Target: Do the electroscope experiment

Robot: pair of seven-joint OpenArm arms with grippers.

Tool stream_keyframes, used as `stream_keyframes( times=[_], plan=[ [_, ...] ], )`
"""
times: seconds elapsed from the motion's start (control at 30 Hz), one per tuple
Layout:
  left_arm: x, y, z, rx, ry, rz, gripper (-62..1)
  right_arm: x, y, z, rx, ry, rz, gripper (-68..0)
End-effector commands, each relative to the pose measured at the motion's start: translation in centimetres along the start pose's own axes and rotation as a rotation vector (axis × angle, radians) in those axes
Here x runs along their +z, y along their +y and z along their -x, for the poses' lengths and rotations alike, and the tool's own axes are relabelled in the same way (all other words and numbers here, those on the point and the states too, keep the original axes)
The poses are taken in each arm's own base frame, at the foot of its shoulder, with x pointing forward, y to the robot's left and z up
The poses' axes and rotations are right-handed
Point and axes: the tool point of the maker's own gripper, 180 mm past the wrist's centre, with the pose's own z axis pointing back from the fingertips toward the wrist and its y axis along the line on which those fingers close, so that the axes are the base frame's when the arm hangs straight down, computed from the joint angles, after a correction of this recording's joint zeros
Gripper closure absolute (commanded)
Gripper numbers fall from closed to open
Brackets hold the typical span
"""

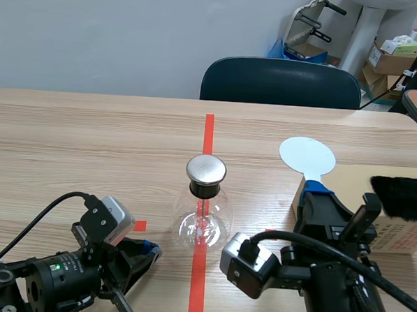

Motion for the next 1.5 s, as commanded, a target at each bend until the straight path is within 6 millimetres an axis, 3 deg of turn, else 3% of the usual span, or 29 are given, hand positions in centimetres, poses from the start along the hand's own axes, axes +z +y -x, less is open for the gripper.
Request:
stream_keyframes(
  times=[0.0, 1.47],
  plan=[
    [-0.02, -0.13, -0.68, 0.001, -0.028, 0.001, -2.7, -0.39, -0.82, 0.16, 0.006, -0.008, 0.030, -1.0],
    [-0.03, -0.14, -0.81, 0.001, -0.035, 0.001, -2.7, -0.38, -0.82, -0.10, 0.006, -0.022, 0.030, -1.0]
  ],
)
